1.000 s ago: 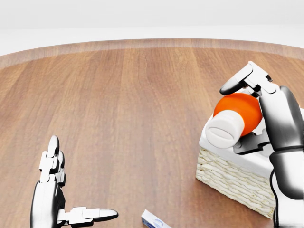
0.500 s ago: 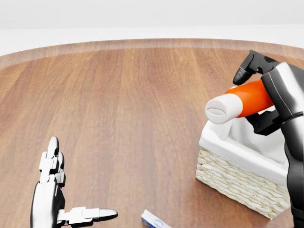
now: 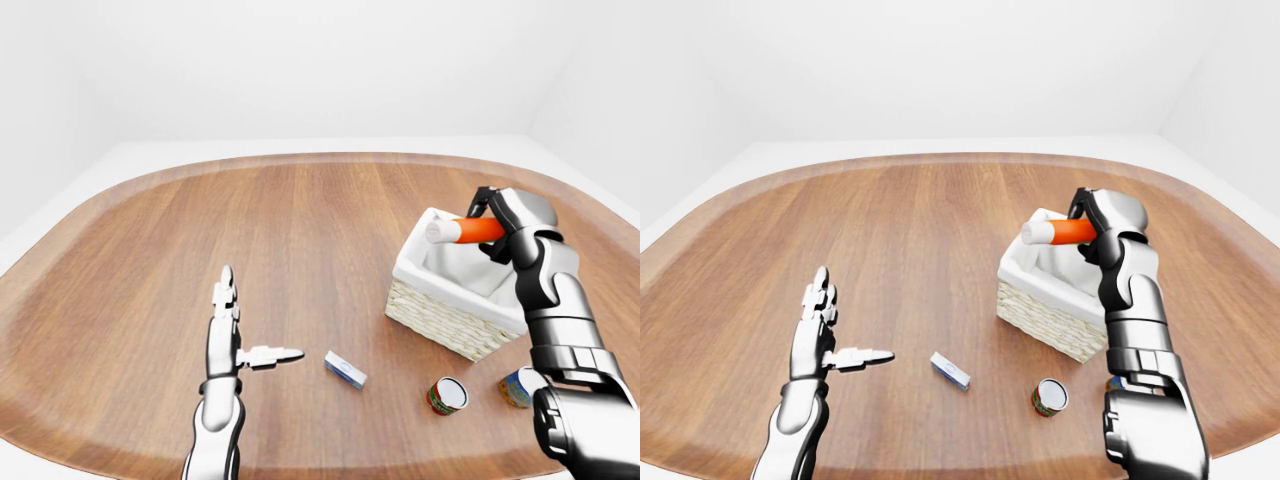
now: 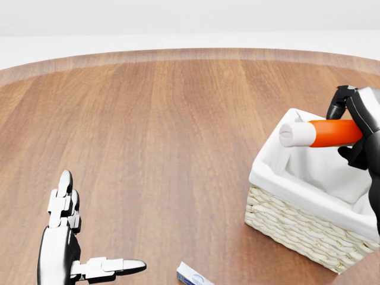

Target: Pick up the ketchup, and put it in the basket.

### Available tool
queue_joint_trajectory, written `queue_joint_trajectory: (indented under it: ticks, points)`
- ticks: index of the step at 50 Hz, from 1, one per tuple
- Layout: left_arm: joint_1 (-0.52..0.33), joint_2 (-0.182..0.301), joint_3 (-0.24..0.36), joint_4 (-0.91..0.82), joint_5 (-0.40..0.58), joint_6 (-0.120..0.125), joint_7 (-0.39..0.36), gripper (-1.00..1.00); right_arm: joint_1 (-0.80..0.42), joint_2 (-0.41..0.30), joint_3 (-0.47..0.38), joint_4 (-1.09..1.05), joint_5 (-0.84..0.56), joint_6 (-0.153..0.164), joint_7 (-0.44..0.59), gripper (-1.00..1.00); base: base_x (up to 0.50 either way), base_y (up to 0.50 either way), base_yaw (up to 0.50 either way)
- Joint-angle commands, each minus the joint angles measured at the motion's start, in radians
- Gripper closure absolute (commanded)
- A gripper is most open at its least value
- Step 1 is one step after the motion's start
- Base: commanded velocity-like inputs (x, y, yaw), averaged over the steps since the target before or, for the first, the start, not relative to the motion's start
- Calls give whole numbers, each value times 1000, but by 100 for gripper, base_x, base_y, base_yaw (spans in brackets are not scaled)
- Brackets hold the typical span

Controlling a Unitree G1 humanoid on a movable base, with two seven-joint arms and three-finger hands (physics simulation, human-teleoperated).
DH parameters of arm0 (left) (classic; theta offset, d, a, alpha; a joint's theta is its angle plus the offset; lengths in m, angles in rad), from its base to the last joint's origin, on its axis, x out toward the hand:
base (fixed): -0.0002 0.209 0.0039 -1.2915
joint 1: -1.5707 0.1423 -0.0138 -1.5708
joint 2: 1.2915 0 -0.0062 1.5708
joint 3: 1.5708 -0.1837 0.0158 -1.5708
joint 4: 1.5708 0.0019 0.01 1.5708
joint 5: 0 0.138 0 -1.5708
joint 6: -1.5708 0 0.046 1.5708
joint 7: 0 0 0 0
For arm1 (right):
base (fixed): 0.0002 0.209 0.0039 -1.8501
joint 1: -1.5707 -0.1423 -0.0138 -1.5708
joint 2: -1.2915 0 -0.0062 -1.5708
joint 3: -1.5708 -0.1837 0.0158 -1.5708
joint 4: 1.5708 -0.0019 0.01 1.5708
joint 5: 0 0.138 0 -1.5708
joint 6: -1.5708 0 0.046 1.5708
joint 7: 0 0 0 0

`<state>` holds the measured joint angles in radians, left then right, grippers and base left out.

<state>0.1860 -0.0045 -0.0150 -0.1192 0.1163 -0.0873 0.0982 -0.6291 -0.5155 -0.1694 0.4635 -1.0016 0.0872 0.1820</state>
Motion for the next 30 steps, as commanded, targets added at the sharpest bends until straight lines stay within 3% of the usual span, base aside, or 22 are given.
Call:
queue_joint_trajectory:
  ticks: [1,30]
  points:
    - [-7,0,3,7,-4,0,0,-100,-94,-49,22,261,-12,0,-119,100,0,0,0]
    - [7,0,-1,-8,-9,0,-8,-100,-249,-53,107,676,28,0,-337,100,0,0,0]
